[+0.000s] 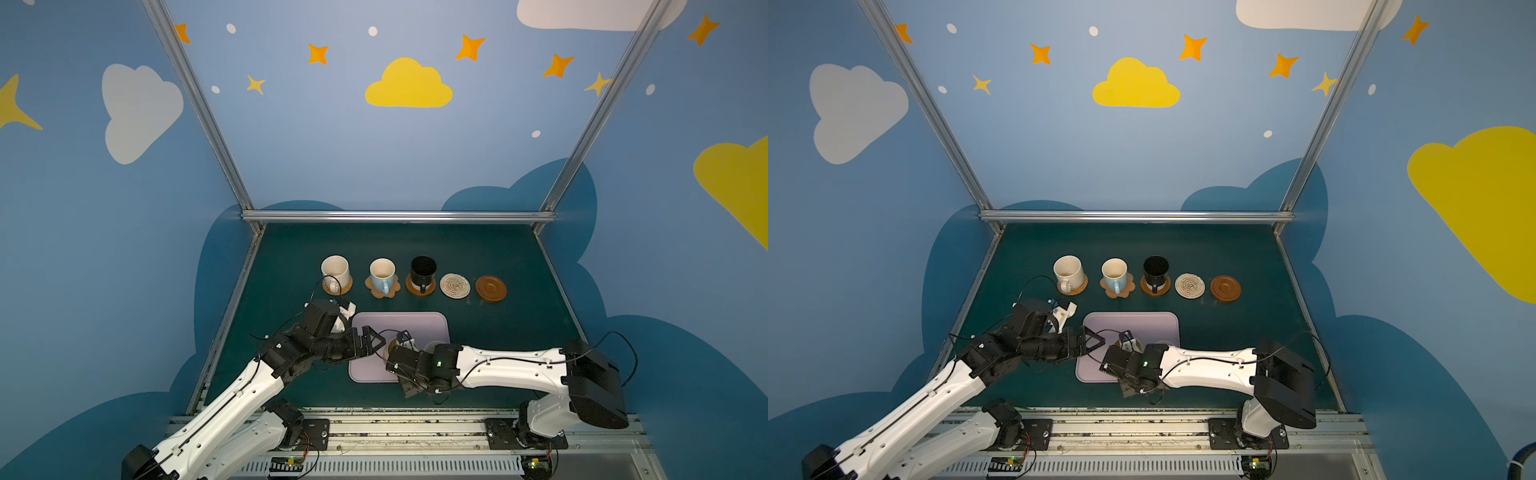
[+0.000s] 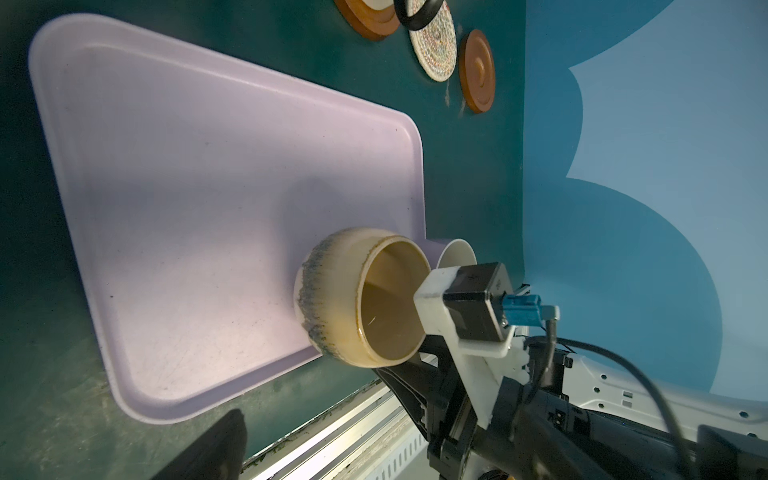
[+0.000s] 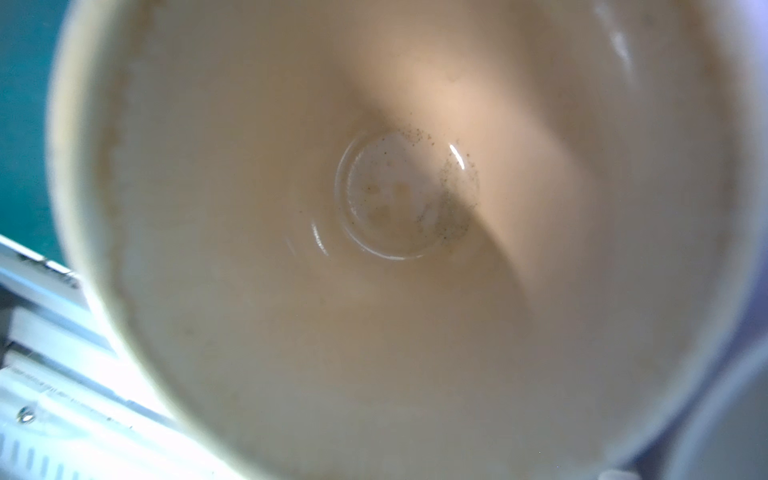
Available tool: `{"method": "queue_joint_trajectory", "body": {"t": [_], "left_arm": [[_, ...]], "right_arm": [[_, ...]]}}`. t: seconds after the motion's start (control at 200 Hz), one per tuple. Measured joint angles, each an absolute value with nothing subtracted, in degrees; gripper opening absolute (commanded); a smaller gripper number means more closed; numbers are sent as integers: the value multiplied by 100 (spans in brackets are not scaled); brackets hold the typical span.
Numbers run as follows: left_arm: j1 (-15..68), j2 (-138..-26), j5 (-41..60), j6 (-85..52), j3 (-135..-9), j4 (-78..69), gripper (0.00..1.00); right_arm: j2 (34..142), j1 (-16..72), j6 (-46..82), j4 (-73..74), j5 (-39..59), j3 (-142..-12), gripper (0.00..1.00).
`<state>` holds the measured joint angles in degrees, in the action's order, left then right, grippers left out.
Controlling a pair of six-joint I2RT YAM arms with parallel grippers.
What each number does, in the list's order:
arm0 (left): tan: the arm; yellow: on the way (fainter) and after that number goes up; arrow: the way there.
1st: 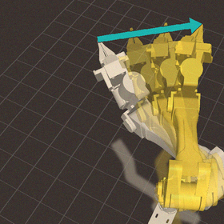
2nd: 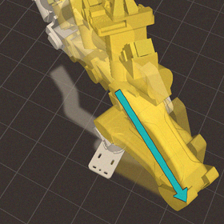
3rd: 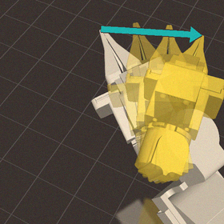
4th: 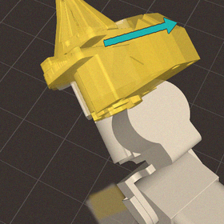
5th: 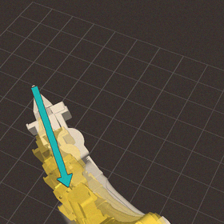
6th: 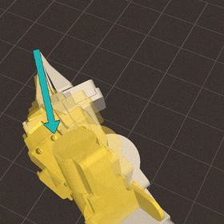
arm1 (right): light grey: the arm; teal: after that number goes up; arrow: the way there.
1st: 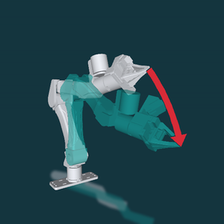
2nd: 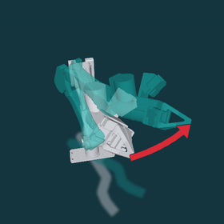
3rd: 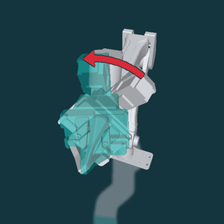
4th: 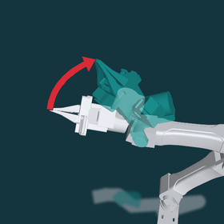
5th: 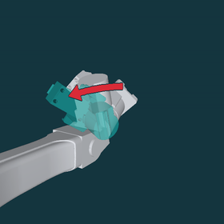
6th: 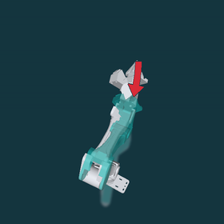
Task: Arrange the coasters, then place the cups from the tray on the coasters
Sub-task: 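Lift the beige glazed mug off the tray with the right gripper, then carry the beige mug with the right gripper over the woven coaster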
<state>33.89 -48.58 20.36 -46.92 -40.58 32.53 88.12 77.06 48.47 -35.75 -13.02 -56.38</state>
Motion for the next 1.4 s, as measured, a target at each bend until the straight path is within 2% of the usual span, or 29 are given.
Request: {"method": "queue_joint_trajectory", "body": {"t": [0.561,0.831,1.402], "left_arm": [[3347,-4525,1964,-4925,-4101,3201,100],[3347,-4425,2187,-5201,-3992,1994,100],[3350,-5424,2204,-5168,-4700,1321,100]], "right_arm": [[8195,7710,4595,-3887,-1658,-5867,0],[7723,7581,4445,-4016,-1787,-5916,0],[6925,6023,3597,-4582,-1629,-6211,0]]}}
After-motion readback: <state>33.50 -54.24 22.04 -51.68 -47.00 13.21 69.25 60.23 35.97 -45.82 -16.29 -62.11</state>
